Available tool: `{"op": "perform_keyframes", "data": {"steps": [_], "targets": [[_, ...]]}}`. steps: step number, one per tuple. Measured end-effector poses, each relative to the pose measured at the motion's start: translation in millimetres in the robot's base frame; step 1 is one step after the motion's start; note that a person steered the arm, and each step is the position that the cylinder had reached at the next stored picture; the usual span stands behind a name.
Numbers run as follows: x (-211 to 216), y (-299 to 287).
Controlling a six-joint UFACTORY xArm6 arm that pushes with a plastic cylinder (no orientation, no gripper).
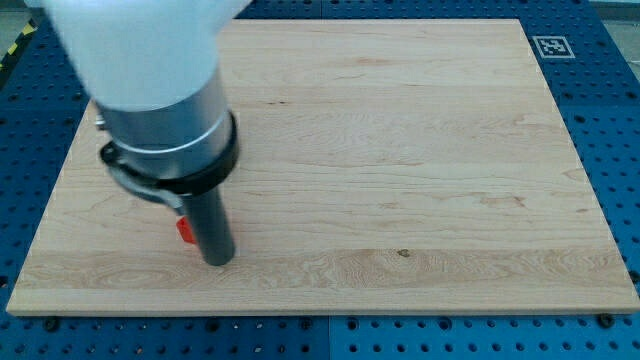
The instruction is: Move the red star to the bottom left of the yellow heart
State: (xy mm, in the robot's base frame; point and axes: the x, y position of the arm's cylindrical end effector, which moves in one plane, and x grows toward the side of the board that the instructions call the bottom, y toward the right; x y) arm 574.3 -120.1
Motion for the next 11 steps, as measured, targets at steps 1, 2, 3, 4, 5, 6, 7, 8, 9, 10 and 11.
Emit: {"op": "perform_keyframes", "data": {"steps": [1, 2, 3, 4, 5, 6, 7, 8, 9, 10, 11], "targets": [[-8, -20], [-1, 12], [-4, 50], [-26, 37], [0, 17], [1, 15], [0, 9], [-6, 29], [-23, 44], [-50, 24], [-30, 8]]}}
